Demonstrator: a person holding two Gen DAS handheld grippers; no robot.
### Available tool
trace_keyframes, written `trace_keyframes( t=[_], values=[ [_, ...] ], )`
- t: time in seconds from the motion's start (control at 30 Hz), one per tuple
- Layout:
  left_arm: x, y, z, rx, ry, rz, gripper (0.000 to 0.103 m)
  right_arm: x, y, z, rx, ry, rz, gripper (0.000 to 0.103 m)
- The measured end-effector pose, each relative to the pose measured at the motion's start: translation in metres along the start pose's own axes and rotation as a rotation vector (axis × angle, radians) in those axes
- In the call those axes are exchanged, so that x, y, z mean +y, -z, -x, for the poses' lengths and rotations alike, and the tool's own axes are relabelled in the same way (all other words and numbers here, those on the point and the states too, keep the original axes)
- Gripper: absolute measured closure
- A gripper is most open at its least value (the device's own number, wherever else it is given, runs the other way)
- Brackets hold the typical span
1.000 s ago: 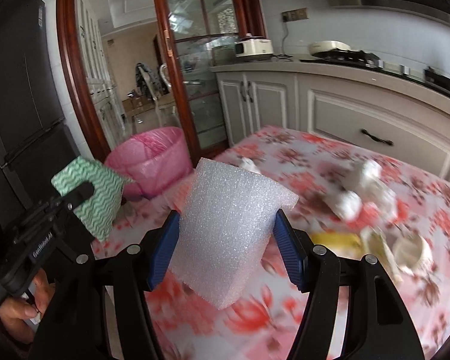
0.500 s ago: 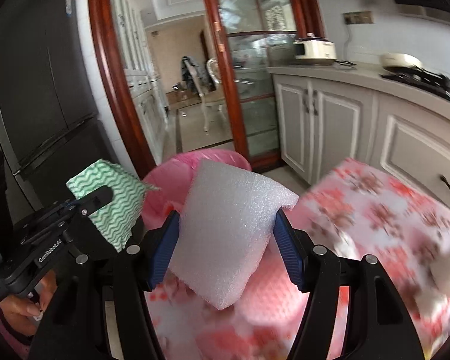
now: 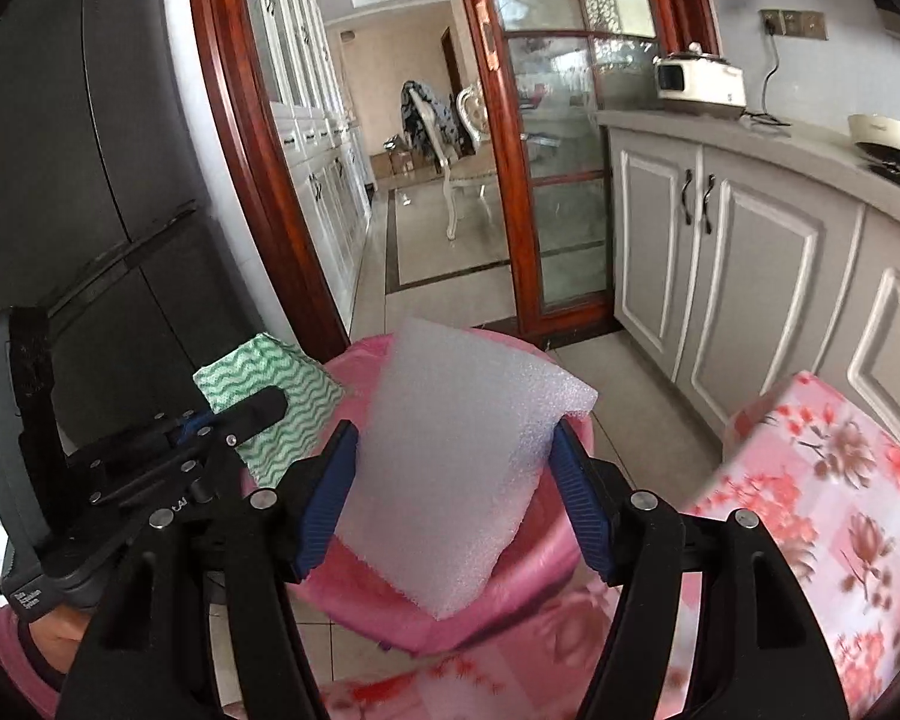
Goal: Collect trash
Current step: 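Carry the cloth and foam block over the pink bin and open both tools, then move both open tools back over the table items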
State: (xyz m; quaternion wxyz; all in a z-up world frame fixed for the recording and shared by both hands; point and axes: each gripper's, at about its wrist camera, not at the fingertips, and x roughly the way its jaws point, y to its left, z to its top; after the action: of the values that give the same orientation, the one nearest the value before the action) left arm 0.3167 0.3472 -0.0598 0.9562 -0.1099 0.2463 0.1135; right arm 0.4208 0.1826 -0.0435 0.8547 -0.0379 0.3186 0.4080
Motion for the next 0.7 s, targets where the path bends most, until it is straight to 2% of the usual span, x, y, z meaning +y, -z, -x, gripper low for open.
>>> trace_keyframes(
  t=[0.07, 0.1, 0.2, 0.33, 0.5, 0.57, 0.63, 0.7],
  values=[
    [0.006, 0.002, -0.007, 0.011, 0.003, 0.019, 0.072, -0.004, -0.001, -0.013, 0.024, -0.002, 0.000, 0.028],
    [0.011, 0.003, -0.009, 0.008, -0.012, 0.039, 0.053, -0.007, -0.001, -0.017, 0.031, -0.004, -0.003, 0.028],
    [0.021, 0.006, -0.005, -0.012, -0.028, 0.077, 0.050, -0.012, -0.003, -0.022, 0.034, -0.007, -0.014, 0.028],
    [0.024, 0.012, 0.012, -0.032, -0.065, 0.078, 0.042, -0.011, 0.001, -0.008, 0.016, -0.002, -0.004, 0.028],
    [0.016, 0.022, 0.044, -0.062, -0.126, 0.067, 0.024, -0.013, 0.019, 0.038, -0.014, 0.031, -0.020, 0.027],
    [0.009, 0.028, 0.059, -0.074, -0.142, 0.054, 0.019, -0.015, 0.030, 0.061, -0.025, 0.053, -0.021, 0.024],
    [0.001, 0.034, 0.074, -0.078, -0.158, 0.045, 0.007, -0.019, 0.044, 0.084, -0.033, 0.073, -0.032, 0.022],
    [-0.011, 0.041, 0.090, -0.084, -0.169, 0.038, 0.005, -0.028, 0.060, 0.113, -0.047, 0.102, -0.045, 0.022]
  ],
)
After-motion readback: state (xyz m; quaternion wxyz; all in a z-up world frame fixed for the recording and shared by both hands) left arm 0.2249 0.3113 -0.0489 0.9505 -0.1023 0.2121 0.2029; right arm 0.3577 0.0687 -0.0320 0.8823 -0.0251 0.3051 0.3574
